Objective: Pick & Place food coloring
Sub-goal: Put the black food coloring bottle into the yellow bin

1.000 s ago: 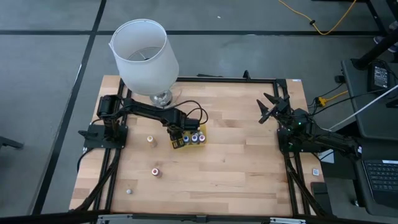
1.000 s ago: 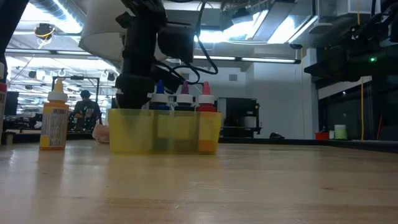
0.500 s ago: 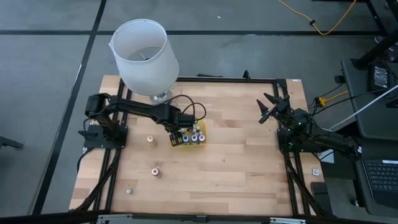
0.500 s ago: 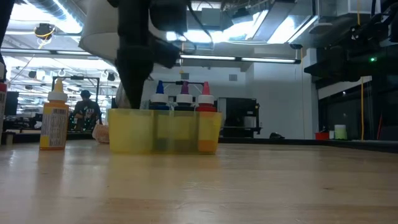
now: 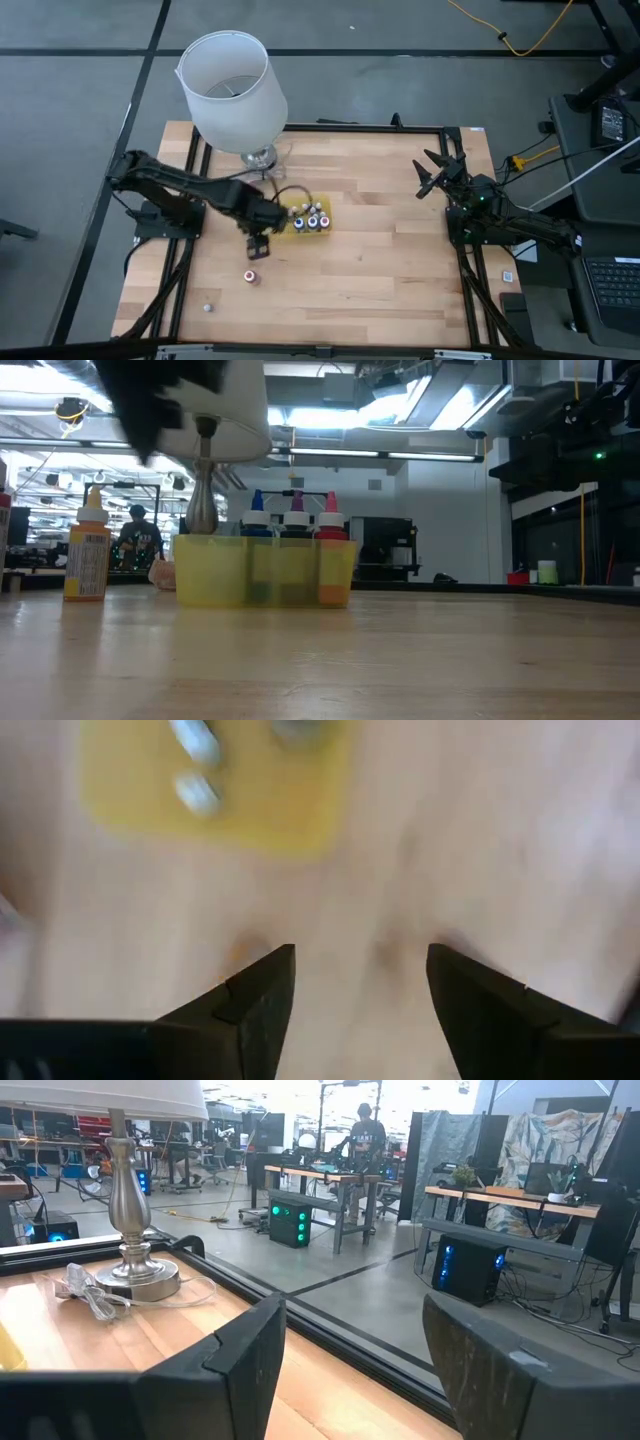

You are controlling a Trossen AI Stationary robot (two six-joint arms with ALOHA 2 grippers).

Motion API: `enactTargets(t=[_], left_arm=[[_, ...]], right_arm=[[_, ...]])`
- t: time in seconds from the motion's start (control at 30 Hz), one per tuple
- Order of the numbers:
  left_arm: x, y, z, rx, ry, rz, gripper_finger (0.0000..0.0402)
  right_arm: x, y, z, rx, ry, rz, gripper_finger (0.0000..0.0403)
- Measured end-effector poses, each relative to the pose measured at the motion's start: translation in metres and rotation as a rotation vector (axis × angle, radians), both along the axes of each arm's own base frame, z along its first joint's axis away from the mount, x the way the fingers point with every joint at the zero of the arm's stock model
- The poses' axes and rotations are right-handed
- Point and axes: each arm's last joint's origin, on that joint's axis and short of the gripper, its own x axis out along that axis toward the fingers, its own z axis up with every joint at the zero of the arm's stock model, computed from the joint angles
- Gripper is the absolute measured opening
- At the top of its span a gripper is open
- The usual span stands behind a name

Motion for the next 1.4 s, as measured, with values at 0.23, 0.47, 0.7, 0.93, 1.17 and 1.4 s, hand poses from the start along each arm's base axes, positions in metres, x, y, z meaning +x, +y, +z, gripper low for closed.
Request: enactTargets(t=[0.23,0.47,0.7,0.93,1.17,1.4], left_arm=[[-0.039,-0.05,0.007,-0.04,0.158,0.001,0.0212],[-0.069,-0.097,0.006,-0.039,0.194,0.053,0.0205],[-0.09,-0.136,0.003,-0.079,0.149,0.074,0.0203],[-0.1,-0.165,-0.013,-0.056,0.154,0.126,0.02],[-0.103,-0.181,-0.033,0.007,0.198,0.209,0.0199],[-0.11,-0.198,-0.052,0.055,0.227,0.288,0.0199]], right_arm=[[0.0,0.0,0.0,0.0,0.0,0.0,0.0236],[0.0,0.0,0.0,0.0,0.0,0.0,0.0236],[0.0,0.0,0.0,0.0,0.0,0.0,0.0236],[0.0,0.0,0.0,0.0,0.0,0.0,0.0236],[0.0,0.0,0.0,0.0,0.0,0.0,0.0236],[0.0,0.0,0.0,0.0,0.0,0.0,0.0236]])
